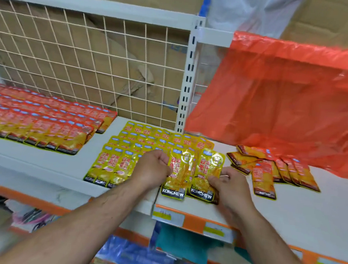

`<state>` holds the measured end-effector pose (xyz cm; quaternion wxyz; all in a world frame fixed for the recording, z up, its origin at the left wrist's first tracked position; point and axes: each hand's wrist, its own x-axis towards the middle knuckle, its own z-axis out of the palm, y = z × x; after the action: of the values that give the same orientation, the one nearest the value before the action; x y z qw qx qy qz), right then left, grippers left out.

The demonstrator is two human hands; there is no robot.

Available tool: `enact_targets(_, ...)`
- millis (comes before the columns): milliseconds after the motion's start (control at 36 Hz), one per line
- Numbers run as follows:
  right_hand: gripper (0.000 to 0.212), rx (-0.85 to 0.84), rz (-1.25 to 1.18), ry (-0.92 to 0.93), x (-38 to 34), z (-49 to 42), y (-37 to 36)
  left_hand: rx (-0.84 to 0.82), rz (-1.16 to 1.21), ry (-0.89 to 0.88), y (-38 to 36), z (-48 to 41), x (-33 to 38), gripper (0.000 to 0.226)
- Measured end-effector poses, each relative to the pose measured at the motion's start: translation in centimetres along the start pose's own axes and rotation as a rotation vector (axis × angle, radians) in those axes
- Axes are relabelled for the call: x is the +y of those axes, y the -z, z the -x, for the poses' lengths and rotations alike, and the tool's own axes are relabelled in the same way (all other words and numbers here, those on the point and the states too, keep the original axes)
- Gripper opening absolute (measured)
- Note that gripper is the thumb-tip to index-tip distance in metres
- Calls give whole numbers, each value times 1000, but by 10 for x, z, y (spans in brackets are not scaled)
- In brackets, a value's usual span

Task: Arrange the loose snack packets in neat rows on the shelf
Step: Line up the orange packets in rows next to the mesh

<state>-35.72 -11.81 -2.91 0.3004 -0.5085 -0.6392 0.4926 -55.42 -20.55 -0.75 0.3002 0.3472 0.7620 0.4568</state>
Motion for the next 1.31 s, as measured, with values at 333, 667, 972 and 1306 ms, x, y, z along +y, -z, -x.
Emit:
enact_targets(333,24,76,4,-4,-15,12,-57,-5,-333,-129,49,-14,-38,23)
enact_targets(667,27,81,10,-36,-17,24,-59,-36,-586,-210,52,-12,-43,11)
enact_targets(972,28,-62,-1,-102,-28,30,-67,-10,-625,-235,55,-1,-45,30)
enact_targets(1306,37,-66,421,-46,-33,23,-97,191,-760,-560,60,3,-55,35)
